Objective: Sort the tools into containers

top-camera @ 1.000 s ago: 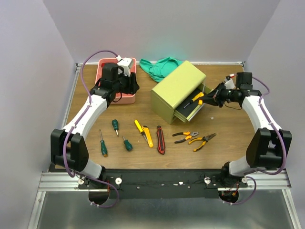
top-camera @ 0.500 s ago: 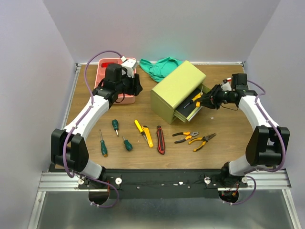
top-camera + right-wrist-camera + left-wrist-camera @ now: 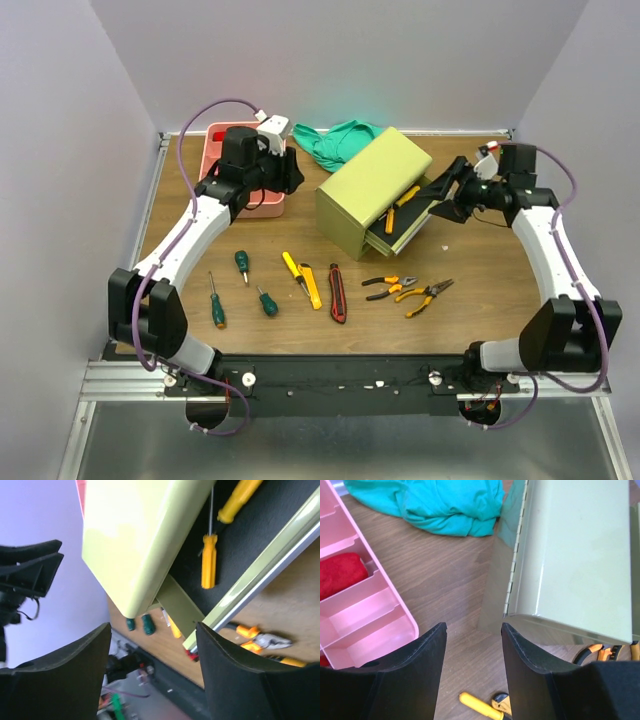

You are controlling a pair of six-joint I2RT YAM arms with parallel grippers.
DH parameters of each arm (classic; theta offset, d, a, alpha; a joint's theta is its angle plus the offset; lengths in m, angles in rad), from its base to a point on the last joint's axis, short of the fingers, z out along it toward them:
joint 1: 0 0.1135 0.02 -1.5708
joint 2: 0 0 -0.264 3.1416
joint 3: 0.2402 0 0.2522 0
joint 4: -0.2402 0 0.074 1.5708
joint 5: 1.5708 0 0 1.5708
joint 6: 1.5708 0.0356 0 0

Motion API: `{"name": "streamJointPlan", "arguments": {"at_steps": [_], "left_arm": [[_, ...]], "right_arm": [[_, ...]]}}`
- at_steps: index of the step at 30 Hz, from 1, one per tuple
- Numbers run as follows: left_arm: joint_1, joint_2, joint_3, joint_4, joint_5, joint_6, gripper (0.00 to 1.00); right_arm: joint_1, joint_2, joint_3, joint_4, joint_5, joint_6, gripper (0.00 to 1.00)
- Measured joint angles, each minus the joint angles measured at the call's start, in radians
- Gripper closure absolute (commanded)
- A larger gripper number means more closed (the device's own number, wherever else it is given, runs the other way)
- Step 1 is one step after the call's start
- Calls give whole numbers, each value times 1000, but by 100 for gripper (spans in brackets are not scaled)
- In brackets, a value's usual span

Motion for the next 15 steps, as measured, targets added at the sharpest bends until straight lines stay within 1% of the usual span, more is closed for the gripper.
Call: {"name": "streamJointPlan", "arguments": {"at_steps": [3, 4, 5, 7, 8, 11, 15], "left_arm": [[-8, 8, 19, 5, 5, -5, 42], [-9, 8, 24, 1, 5, -1, 42], [-11, 8, 27, -5, 4, 1, 42], [-11, 3, 30, -27, -19, 14, 41], [-11, -10, 22, -48, -44, 24, 40], [-6, -92, -69, -106, -135, 26, 39], [34, -253, -245, -230, -225, -59, 39]], "right_arm": [[-26, -60, -12, 5, 0, -89, 27], [-36, -88, -22, 6, -2, -163, 27], [-38, -103, -29, 5, -2, -193, 26], [-37, -142, -45, 3, 0, -274, 25], [-36, -164, -52, -1, 6, -320, 23], [-35, -207, -65, -5, 24, -392, 20], [-35, -228, -78, -8, 51, -451, 17]]}}
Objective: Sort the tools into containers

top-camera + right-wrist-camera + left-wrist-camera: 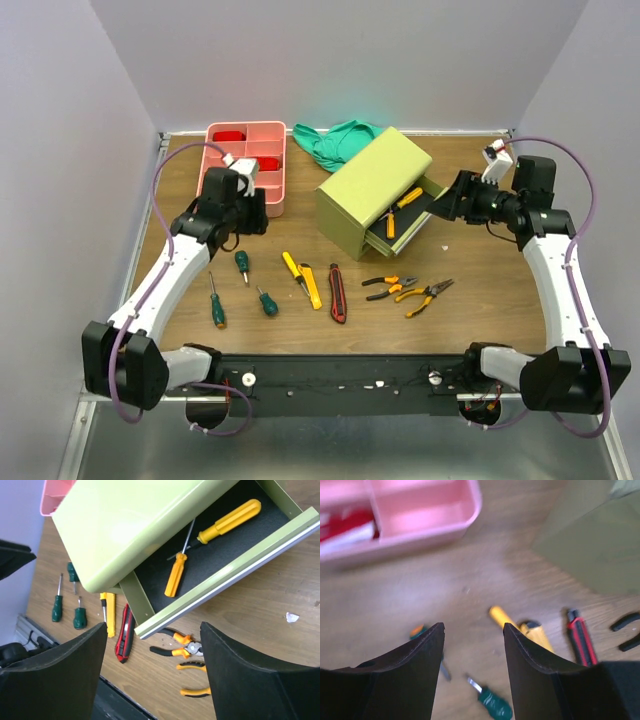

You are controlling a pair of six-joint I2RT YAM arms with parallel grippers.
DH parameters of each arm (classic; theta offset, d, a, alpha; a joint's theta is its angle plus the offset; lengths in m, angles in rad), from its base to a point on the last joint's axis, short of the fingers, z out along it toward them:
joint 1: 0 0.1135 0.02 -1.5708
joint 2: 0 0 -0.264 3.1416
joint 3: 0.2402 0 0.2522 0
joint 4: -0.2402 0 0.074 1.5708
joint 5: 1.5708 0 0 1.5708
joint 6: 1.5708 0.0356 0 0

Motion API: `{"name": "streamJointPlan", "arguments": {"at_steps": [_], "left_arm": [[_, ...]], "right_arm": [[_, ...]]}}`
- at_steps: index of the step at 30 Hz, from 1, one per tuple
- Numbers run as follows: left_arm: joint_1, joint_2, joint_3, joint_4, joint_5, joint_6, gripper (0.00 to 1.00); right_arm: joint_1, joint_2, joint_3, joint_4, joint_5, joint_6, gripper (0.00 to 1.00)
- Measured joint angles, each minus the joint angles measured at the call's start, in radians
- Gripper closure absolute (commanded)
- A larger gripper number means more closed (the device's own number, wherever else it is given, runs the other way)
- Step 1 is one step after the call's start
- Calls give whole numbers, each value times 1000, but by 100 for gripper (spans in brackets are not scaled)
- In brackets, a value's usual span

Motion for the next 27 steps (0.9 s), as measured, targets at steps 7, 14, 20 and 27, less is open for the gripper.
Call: {"name": "streamJointPlan", "arguments": {"at_steps": [7, 14, 20, 27], "left_arm": [[69, 13, -169, -67, -93, -141, 40], [103, 116, -200, -55, -136, -221, 39], [119, 215, -199, -22, -145, -257, 38], [127, 299, -192, -17, -152, -276, 83]], "right_arm": [[0, 34, 9, -22, 18, -51, 16], [0, 38, 17, -23, 24, -74, 15], [0, 11, -11, -22, 28, -75, 15], [-2, 8, -19, -21, 37, -76, 16]]}}
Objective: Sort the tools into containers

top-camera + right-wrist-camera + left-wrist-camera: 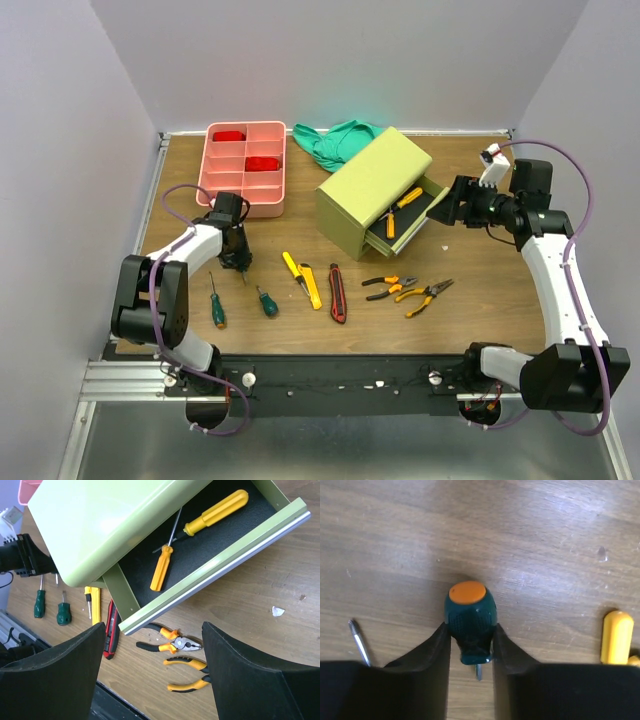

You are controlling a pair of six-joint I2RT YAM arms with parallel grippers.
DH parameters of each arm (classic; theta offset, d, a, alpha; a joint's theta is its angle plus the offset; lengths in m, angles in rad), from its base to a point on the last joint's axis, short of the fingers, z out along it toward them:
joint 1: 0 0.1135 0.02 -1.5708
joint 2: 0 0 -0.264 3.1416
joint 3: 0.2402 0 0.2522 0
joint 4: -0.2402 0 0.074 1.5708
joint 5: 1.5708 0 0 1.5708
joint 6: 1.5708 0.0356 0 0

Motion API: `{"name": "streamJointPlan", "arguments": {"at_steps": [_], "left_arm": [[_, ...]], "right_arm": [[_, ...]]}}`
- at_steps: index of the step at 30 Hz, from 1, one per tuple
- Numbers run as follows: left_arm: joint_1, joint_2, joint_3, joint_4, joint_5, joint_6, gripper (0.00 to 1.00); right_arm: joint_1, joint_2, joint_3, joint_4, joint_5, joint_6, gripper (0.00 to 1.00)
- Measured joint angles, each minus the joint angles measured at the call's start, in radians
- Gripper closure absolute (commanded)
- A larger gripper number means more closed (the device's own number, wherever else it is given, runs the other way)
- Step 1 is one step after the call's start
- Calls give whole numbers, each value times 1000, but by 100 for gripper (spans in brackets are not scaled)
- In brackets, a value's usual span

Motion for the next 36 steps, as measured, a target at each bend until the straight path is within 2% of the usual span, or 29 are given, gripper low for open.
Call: {"name": "streamJointPlan", "arguments": {"at_steps": [1, 4, 8, 11, 16, 21, 30, 36], "left_arm": [[0, 0, 4, -1, 4, 1, 89], [0, -2, 34, -9, 20, 8, 96], [1, -38, 99, -41, 98, 29, 100], [-14, -109, 166, -15, 222, 64, 100], [-128, -177, 285, 156, 446, 135, 100], [-290, -45, 527, 264, 651, 212, 100], [-476, 220, 770, 213, 646, 287, 100], [-542, 295, 837, 189, 607, 300, 100]], "right_arm": [[0, 0, 0, 0, 1, 0, 16], [-2, 4, 0, 0, 6, -1, 16], [-6, 14, 0, 0, 17, -11, 16], [-7, 20, 0, 0, 23, -14, 16], [-13, 37, 0, 2, 31, -15, 16], [-24, 42, 0, 7, 47, -21, 16], [-53, 27, -53, 15, 72, -23, 16], [-70, -8, -96, 15, 79, -29, 16]]}}
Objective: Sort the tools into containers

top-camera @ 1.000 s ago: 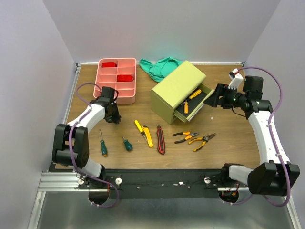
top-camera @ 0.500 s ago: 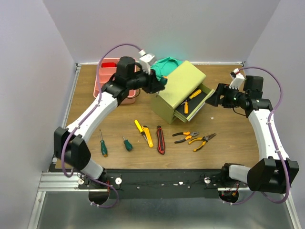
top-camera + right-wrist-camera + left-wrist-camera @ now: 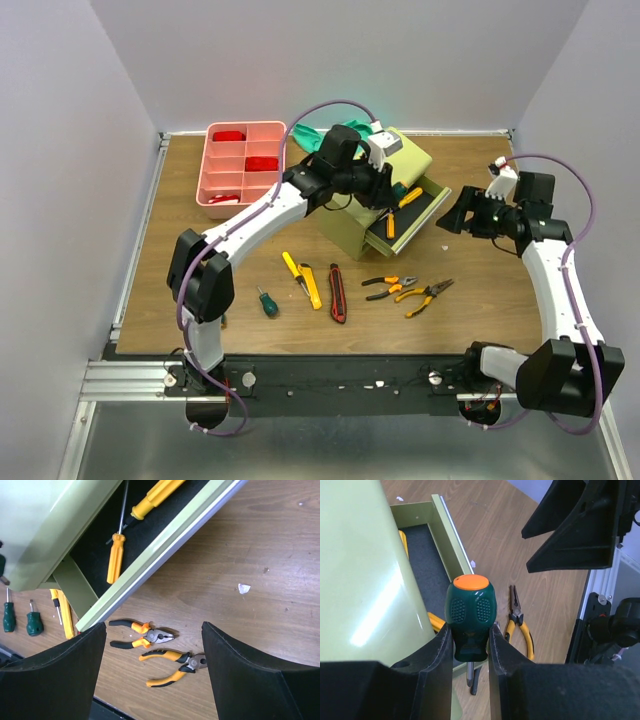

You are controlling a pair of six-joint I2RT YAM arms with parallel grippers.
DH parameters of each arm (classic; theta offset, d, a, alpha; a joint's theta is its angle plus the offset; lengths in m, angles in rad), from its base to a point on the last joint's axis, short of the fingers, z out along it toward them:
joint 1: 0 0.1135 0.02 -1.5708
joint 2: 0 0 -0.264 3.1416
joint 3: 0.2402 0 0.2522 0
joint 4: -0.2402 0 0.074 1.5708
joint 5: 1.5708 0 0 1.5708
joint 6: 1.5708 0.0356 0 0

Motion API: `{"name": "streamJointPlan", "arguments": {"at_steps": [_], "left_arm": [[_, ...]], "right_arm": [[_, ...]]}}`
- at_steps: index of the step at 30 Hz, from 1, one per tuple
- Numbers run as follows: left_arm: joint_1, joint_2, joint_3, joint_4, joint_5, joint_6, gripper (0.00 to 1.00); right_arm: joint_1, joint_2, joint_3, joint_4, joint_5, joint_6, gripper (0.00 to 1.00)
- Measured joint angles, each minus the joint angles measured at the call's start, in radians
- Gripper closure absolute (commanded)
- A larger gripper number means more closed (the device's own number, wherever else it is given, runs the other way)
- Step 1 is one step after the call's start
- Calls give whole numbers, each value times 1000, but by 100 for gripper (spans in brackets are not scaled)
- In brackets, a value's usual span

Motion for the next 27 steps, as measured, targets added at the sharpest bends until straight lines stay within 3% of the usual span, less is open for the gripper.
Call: {"name": "streamJointPlan", "arguments": {"at_steps": [6, 10, 16, 19, 27], "left_arm": [[-28, 80, 37, 2, -43, -33, 96], [-33, 129, 43, 6, -71, -79, 69], [-62, 166, 81, 23, -153, -138, 49], [-64, 176, 107, 19, -185, -151, 43], [-56, 177, 208, 14, -240, -145, 42]], "right_arm": [[-19, -24, -11, 0, 11, -5, 16], [-30, -42, -24, 0, 20, -12, 16], [-41, -53, -49, -3, 24, -16, 16], [-42, -53, -52, -6, 24, -18, 16], [-46, -40, -50, -7, 24, -18, 16]]}}
